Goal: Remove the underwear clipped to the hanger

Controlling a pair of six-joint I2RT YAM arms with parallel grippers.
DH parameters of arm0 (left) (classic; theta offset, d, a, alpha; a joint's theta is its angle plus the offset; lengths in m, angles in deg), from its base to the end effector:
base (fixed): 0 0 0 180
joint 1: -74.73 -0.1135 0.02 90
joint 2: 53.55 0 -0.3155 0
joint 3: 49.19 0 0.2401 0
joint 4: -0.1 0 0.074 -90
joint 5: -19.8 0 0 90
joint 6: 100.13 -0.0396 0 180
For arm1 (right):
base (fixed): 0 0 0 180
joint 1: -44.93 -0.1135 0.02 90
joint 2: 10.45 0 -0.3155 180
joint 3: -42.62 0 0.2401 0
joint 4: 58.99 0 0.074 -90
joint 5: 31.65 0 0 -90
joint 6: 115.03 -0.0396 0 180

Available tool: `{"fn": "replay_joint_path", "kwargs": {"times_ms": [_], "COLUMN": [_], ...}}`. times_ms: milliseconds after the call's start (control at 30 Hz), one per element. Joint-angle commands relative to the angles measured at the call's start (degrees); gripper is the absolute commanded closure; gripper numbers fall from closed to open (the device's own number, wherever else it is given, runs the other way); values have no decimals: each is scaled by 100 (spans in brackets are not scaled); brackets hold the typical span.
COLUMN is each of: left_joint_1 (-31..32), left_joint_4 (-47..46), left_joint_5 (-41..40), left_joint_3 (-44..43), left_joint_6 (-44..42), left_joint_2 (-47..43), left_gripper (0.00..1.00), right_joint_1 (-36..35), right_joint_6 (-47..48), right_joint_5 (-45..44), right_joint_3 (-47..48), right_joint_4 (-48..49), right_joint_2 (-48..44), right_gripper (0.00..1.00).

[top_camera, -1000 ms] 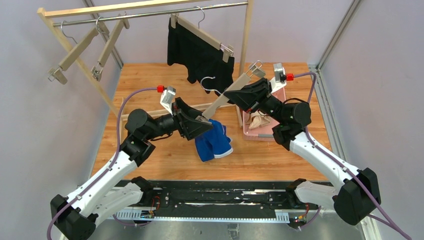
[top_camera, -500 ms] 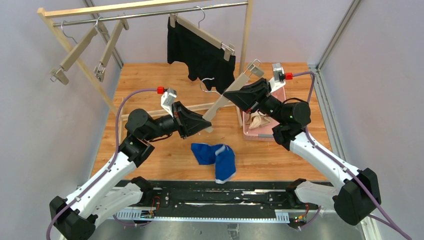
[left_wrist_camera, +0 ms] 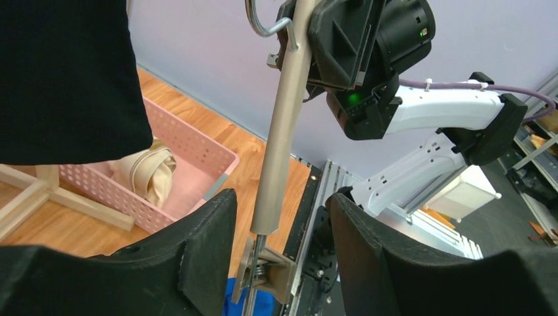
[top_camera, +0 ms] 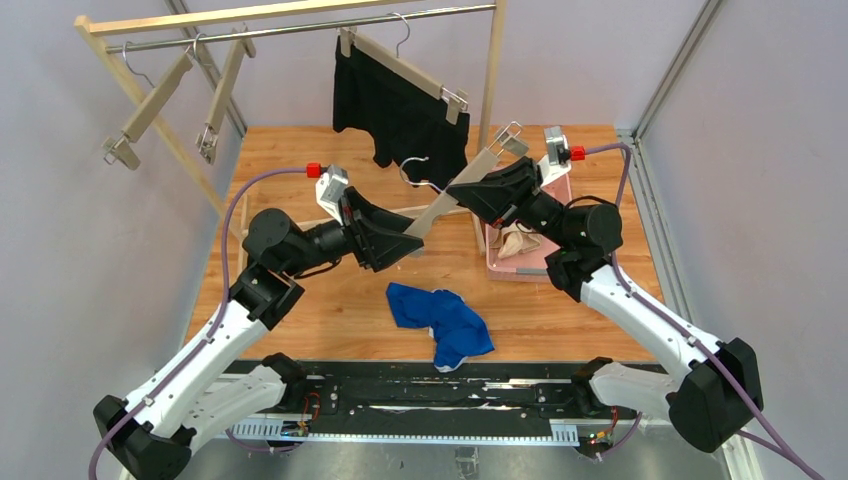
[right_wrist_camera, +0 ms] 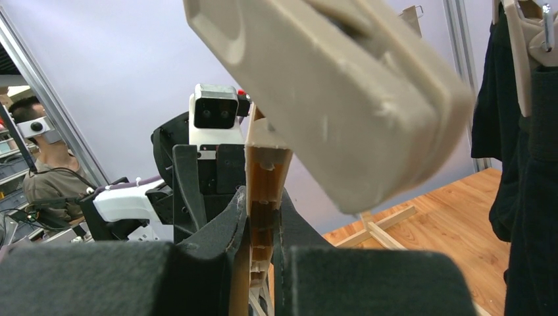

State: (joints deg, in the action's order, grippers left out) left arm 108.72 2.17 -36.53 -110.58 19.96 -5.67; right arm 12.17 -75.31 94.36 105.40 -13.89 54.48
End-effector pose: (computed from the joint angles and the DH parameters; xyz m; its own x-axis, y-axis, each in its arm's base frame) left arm 0.1093 -0.1002 0.4248 -0.3169 -0.2896 -0.9032 0.8748 0.2786 -0.3963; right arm 0.1588 0.1299 0.4625 -0.2489 0.5797 -0.7759 -0.9517 0.0023 0.3070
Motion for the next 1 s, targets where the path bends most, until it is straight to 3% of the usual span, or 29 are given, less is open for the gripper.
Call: {"fn": "replay_joint_path", "kwargs": {"times_ms": [0,133,300,367,500,700,733,800,867,967], "left_joint_1": [45,45,45,45,45,45,45,45,45,45], "left_joint_4": [-23,36,45,45,46,45,104,299,556,1127], "left_joint_5": [54,148,233,257,425,568,525,447,399,263], "left_joint_3": [-257,-361,-397,-406,-465,-561,-583,-650,-751,-918], "left_joint_6": [-132,-138,-135,-147,-159,-176,-177,-210,-258,-420], "left_joint_2": [99,222,307,318,358,226,185,117,51,-119], "left_gripper": [43,60,62,68,99,100,100,100,100,100], "right_joint_1": [-63,-65,-87,-96,-121,-128,-134,-135,-126,-140], "right_joint_6": [106,115,130,148,150,157,177,244,361,784], "right_joint_5": [116,116,168,176,177,203,198,211,199,196], "right_joint_3": [142,158,196,189,154,91,76,33,-48,-109], "right_joint_4": [136,108,48,13,-22,-216,-275,-375,-497,-1099], "right_joint_2": [-160,-182,-196,-193,-194,-173,-175,-210,-269,-481], "right_gripper": [99,99,99,99,99,99,90,53,24,21]}}
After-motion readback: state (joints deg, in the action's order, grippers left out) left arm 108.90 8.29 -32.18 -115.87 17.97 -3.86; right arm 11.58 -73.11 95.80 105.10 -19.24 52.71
